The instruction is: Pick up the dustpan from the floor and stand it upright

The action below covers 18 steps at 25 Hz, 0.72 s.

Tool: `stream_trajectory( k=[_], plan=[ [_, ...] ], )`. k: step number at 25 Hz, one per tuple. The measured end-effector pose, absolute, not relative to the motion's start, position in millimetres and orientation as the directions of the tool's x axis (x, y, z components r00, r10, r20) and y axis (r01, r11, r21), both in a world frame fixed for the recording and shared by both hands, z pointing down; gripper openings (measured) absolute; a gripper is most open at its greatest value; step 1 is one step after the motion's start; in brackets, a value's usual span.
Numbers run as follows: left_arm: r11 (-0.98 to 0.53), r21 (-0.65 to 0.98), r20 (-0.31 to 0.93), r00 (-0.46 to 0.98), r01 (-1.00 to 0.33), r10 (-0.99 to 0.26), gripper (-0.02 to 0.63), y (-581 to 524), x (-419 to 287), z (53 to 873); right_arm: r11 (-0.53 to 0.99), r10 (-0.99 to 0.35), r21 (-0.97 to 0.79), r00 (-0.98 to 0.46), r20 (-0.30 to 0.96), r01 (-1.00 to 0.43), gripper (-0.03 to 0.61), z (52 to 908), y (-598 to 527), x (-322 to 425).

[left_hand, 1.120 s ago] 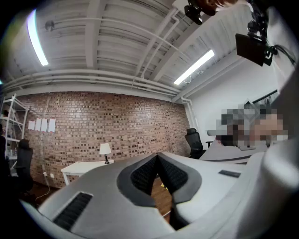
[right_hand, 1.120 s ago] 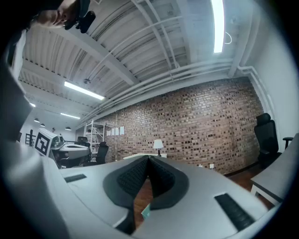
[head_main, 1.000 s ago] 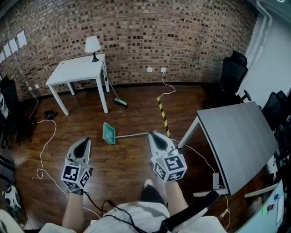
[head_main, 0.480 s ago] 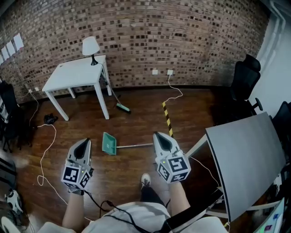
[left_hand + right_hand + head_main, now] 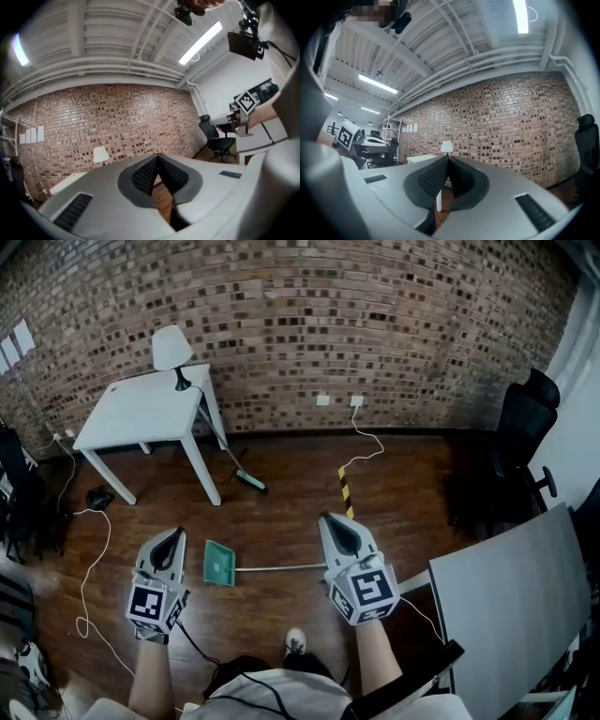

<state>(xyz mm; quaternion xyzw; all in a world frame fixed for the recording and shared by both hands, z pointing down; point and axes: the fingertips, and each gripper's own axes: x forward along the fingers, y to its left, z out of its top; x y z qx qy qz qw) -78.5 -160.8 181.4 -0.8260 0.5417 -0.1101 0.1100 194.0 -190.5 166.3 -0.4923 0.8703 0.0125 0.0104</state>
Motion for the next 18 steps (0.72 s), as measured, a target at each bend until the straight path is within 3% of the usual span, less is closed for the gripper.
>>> stream_trajectory(
  k=[3,11,18],
  plan=[
    [-0.395,-0.309,0.117,0.378,-0.865,-0.918,0.011,-179,-82,195,0.501,-0.865,-0.012,-0.501,-0.01,-0.865,-0.008,178,-212,195],
    [-0.35,-0.205,0.103,0.335,-0.914,-0.937,0.011,-204,-128,205,0.386,-0.918,-0.115,-0.393,0.051,-0.915,-0.008,199,-235,198],
    [-0.348,-0.18,0.087,0.338,-0.92,-0.937,0.011,-219,-156,202,0.404,-0.911,-0.11,-0.411,0.045,-0.908,-0.008,193,-246,170]
  ],
)
